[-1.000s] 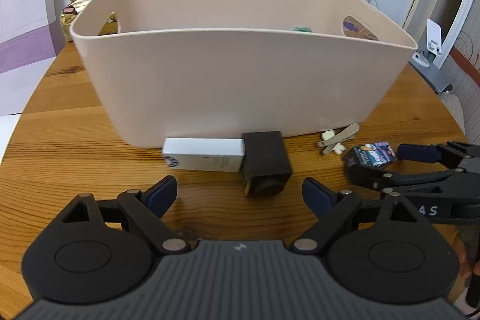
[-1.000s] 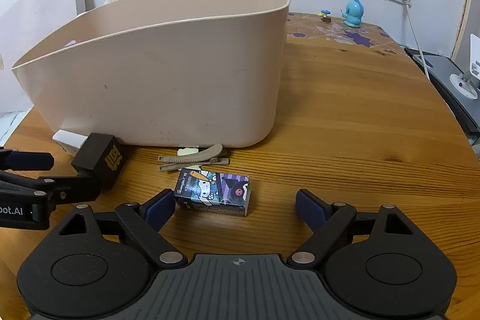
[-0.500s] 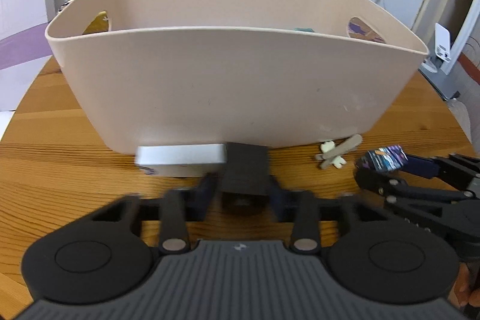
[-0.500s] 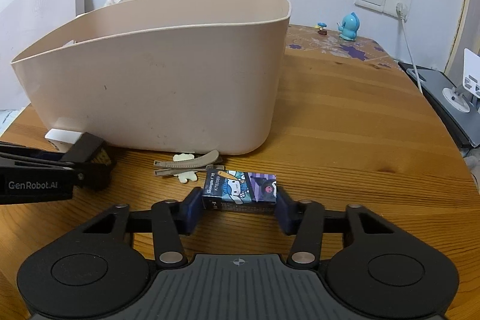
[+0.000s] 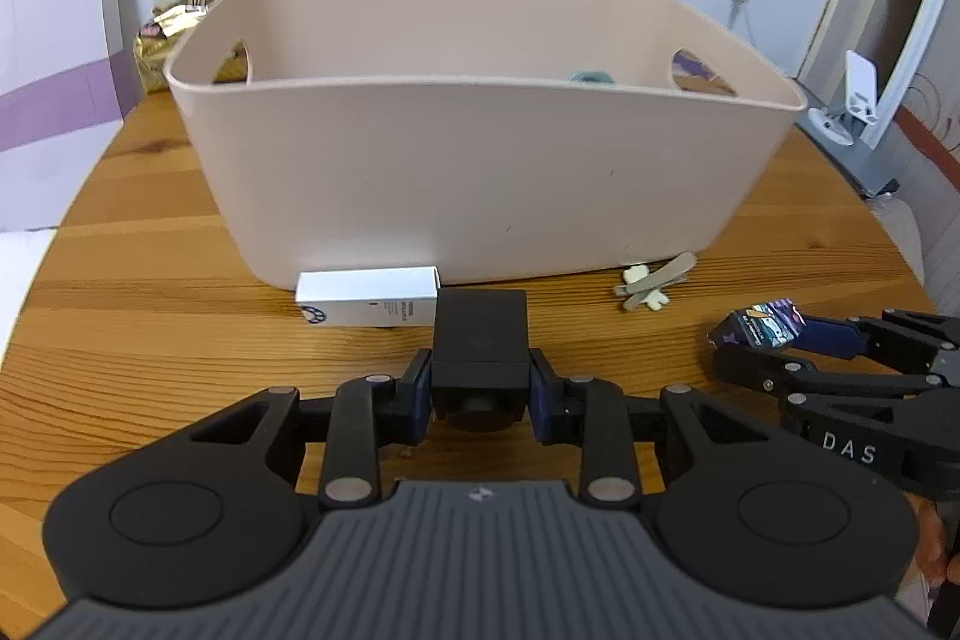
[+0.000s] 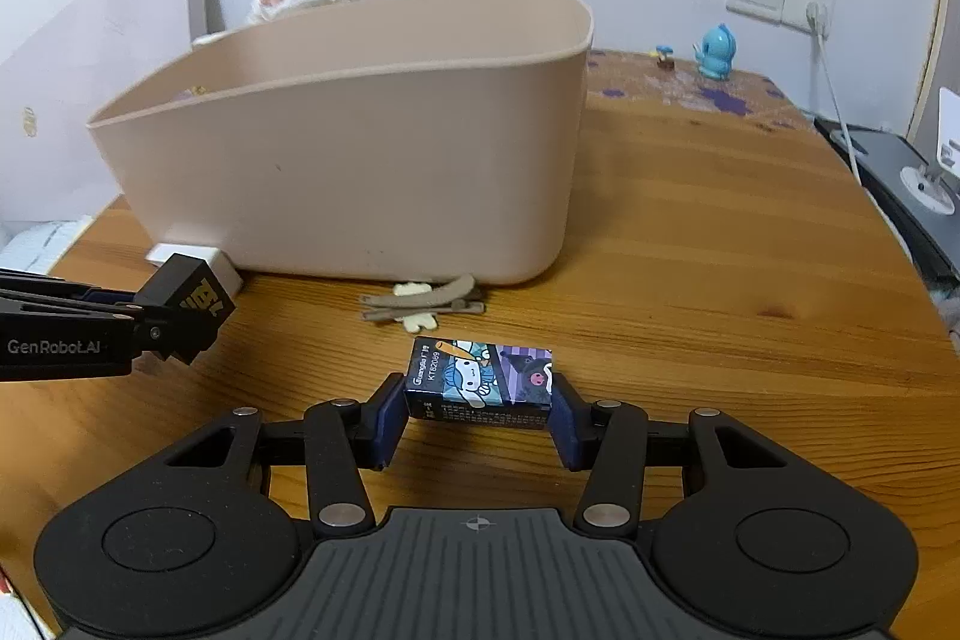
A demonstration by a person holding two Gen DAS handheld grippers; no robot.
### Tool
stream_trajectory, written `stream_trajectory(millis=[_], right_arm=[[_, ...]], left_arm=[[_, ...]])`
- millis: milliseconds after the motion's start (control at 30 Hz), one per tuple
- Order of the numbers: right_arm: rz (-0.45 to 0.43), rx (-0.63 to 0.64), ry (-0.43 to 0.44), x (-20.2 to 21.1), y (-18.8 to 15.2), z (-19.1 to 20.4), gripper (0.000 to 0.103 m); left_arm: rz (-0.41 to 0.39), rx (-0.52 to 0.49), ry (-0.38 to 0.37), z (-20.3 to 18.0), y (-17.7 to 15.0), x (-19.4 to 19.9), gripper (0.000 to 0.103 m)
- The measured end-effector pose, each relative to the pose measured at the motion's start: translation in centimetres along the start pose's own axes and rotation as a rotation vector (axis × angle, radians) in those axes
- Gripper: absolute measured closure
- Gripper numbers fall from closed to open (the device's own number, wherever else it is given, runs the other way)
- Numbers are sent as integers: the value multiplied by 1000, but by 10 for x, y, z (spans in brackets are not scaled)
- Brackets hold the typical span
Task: Organize objects
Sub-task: 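Carry the charger and card box into the basket and open both tools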
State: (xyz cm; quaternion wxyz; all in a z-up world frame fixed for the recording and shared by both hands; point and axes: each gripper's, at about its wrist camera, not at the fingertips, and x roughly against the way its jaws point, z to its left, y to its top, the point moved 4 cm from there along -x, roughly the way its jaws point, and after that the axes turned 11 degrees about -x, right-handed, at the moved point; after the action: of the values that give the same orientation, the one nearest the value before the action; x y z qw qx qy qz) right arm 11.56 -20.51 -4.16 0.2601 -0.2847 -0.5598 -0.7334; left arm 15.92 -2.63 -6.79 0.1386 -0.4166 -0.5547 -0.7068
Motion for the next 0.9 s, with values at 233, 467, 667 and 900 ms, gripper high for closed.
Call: stream_trajectory(millis=[233,467,667,900], right_arm=[[-106,28,26,43,23,6,57],[-245,65,43,76,70,13,57],[-307,78,47,75,108,22,57],[-275,102,24,42,135,35,57]], left_arm=[[-81,-28,29,5,10,42,70],[-202,-41,98,20,45,83,69],[-236,-46,208,35,80,79,69],[-164,-59,225,36,109,30,70]])
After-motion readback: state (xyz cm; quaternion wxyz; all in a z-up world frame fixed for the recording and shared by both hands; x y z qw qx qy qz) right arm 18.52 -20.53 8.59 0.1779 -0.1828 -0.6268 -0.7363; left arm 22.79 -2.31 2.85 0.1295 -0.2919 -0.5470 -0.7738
